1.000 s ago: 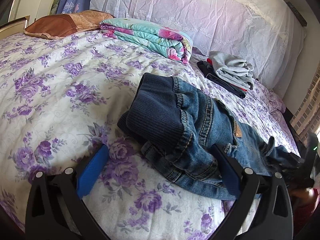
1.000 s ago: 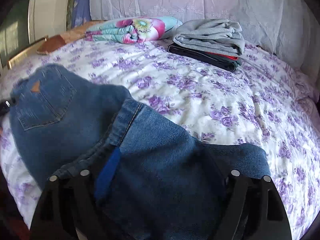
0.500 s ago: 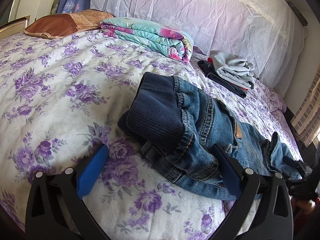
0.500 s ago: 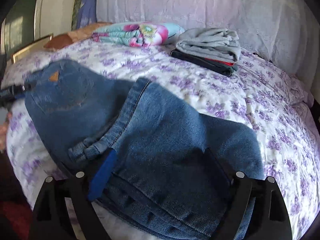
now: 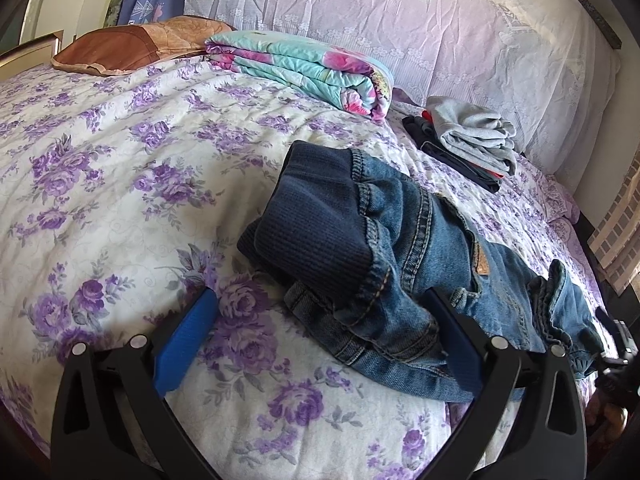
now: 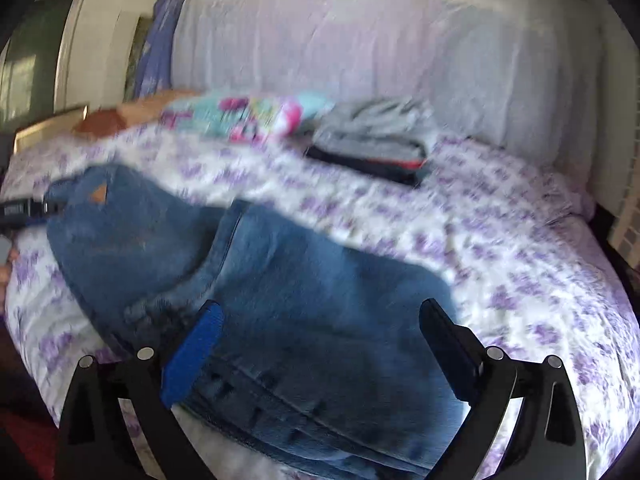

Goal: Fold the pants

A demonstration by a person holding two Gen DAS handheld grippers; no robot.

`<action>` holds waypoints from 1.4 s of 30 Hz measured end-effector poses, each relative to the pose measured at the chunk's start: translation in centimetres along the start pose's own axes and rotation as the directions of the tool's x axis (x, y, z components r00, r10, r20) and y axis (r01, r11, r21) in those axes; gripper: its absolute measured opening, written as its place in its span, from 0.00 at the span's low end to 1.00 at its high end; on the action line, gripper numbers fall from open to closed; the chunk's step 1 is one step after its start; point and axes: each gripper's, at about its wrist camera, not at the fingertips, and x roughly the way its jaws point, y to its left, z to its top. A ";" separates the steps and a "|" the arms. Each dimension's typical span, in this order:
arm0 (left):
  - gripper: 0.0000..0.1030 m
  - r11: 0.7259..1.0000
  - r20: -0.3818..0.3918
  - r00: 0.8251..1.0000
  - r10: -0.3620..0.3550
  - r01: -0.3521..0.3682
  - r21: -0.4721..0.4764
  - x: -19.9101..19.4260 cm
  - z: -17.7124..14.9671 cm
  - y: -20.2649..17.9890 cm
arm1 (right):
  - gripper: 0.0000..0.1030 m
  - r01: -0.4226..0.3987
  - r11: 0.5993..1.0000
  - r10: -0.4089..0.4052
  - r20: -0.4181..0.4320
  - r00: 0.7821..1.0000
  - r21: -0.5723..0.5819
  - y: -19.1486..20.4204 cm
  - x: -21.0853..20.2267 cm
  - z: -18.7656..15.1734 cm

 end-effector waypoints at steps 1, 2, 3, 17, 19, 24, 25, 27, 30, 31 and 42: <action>0.96 1.000 -0.004 1.000 0.004 -0.004 -0.002 0.0 0.1 0.0 | 0.97 0.006 1.000 -0.006 0.005 1.000 0.011 -0.4 0.0 0.0; 0.96 1.000 -0.012 1.000 0.011 -0.012 -0.008 0.0 0.1 0.0 | 0.97 0.020 1.000 -0.020 -0.032 0.999 0.014 -0.8 0.5 0.1; 0.96 1.000 -0.020 1.000 0.019 -0.019 -0.019 0.0 0.2 -0.1 | 0.97 0.036 0.999 -0.035 -0.088 0.996 0.007 -1.0 1.6 -0.1; 0.95 0.973 0.012 0.973 0.230 -0.230 0.028 -3.3 0.3 -4.8 | 0.97 -0.016 1.000 0.019 -0.149 0.989 0.019 -1.5 3.0 -1.5; 0.95 0.969 0.018 0.970 0.241 -0.242 0.057 -3.6 0.2 -5.6 | 0.97 -0.024 0.999 0.028 -0.145 0.989 0.026 -1.6 2.9 -1.4; 0.95 0.963 0.036 0.969 0.246 -0.248 0.106 -4.1 0.0 -7.2 | 0.97 -0.054 0.997 0.061 -0.130 0.990 0.056 -2.1 2.6 -1.6; 0.95 0.964 0.034 0.970 0.242 -0.244 0.107 -4.1 0.1 -7.5 | 0.97 -0.062 0.996 0.069 -0.127 0.990 0.063 -2.2 2.5 -1.6; 0.95 0.967 0.020 0.973 0.231 -0.232 0.109 -3.9 0.1 -7.7 | 0.97 -0.073 0.995 0.081 -0.121 0.989 0.074 -2.4 2.5 -1.6; 0.95 0.978 -0.014 0.981 0.192 -0.190 0.087 -3.6 0.1 -7.6 | 0.97 -0.087 0.992 0.097 -0.115 0.989 0.090 -2.6 2.4 -1.6; 0.95 0.982 -0.026 0.984 0.177 -0.175 0.073 -3.4 0.0 -7.4 | 0.97 -0.090 0.992 0.100 -0.114 0.988 0.093 -2.6 2.4 -1.6; 0.95 0.954 -0.161 0.971 -0.175 0.127 -0.272 -1.9 0.2 -2.0 | 0.97 -0.092 0.991 0.102 -0.113 0.988 0.096 -2.6 2.4 -1.6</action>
